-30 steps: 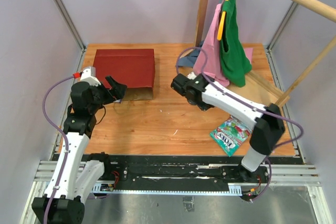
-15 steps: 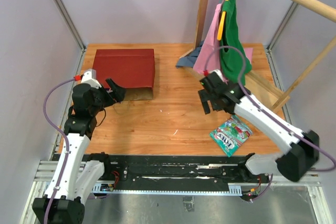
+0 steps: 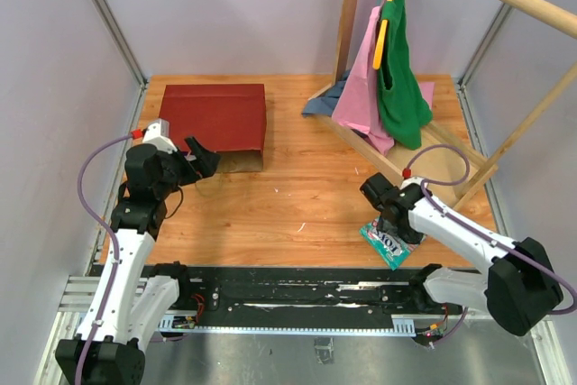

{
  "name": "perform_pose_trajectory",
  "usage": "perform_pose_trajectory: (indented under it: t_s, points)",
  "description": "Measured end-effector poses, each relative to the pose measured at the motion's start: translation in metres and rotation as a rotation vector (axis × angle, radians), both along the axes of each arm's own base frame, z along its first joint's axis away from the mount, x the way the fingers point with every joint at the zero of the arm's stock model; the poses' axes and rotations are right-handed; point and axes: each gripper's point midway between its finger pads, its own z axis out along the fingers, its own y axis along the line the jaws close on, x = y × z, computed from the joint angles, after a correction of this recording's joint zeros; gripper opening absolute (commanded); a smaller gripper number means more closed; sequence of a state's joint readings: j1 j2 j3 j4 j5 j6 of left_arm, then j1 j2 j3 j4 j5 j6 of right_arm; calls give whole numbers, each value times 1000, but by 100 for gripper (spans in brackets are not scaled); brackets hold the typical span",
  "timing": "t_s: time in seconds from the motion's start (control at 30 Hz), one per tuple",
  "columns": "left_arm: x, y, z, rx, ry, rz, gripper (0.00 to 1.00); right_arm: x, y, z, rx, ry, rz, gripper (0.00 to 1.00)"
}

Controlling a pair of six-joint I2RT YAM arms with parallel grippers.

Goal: Take the snacks out of the paper bag
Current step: Move the snack to the center of the board, then adjust the paper bag at the center of the board.

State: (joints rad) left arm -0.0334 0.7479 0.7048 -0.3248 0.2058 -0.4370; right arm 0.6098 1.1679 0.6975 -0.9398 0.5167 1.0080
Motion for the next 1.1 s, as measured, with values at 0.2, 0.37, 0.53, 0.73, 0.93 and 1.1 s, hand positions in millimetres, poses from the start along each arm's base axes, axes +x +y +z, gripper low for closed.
perform_pose_trajectory:
  t_s: [0.2, 0.37, 0.53, 0.73, 0.93, 1.1]
  points:
    - [-2, -3, -2, 1, 3, -18, 100, 1, -15, -25, 71, -37, -171, 60]
    - [-3, -3, -5, 1, 12, -19, 100, 12, -12, -34, 167, -97, -200, 59]
    - [-4, -3, -5, 1, 13, -20, 100, 33, 1, -33, 217, -139, -148, 61]
    - [-4, -2, -6, 4, 15, -15, 100, 51, 22, -15, 204, -178, -10, 70]
    - [-2, 11, 6, 39, -15, 52, 100, 84, 82, 62, 187, -412, 253, 88]
    - [3, 23, 19, 81, -43, 106, 100, 113, 147, 111, 287, -571, 476, 84]
